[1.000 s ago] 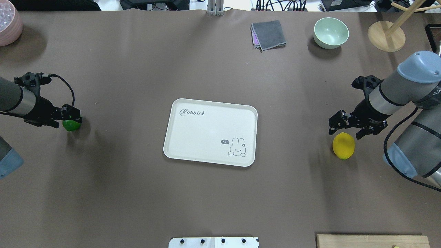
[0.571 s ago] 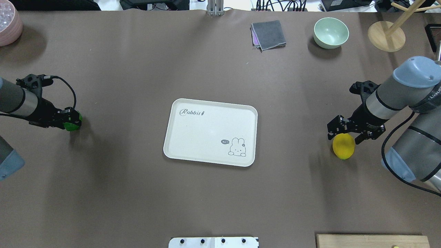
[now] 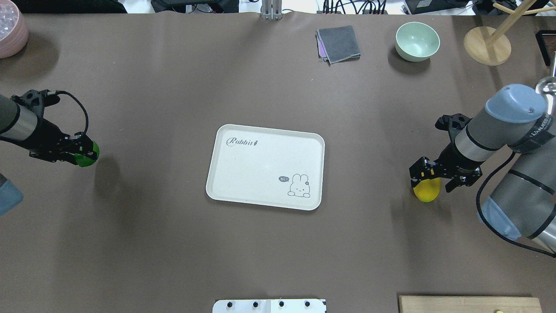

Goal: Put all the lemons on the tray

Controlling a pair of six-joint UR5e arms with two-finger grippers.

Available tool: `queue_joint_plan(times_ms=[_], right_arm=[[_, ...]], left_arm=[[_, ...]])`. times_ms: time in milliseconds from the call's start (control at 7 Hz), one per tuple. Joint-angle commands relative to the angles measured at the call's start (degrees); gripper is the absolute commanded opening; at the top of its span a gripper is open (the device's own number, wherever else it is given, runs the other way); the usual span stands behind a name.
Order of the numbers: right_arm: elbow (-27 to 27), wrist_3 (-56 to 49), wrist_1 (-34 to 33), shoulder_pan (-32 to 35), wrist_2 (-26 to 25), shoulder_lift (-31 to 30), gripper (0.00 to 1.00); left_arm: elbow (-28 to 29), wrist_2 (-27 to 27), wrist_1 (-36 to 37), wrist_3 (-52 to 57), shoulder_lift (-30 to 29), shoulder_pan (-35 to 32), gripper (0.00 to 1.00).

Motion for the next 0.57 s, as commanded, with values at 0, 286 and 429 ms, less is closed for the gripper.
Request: queue_joint_plan(times_ms=[0,286,429], right_arm=[[-0.11,0.01,0.00,-0.93,-0.62,-0.15,1.00],[-0.64,0.01,0.09,-1.82,-1.25,0.12,0.69],[-0.38,0.01,0.09,-1.82,-1.16,0.29,0.03]], left_arm=[[-6.77,-3.27,11.27,4.60,-0.06,-3.95,0.00],[-15.37,-4.34,30.75,16.63,-3.03,-9.48,0.00],[-16.02,-4.34,37.72,17.46,-7.84,-10.21,0.00]])
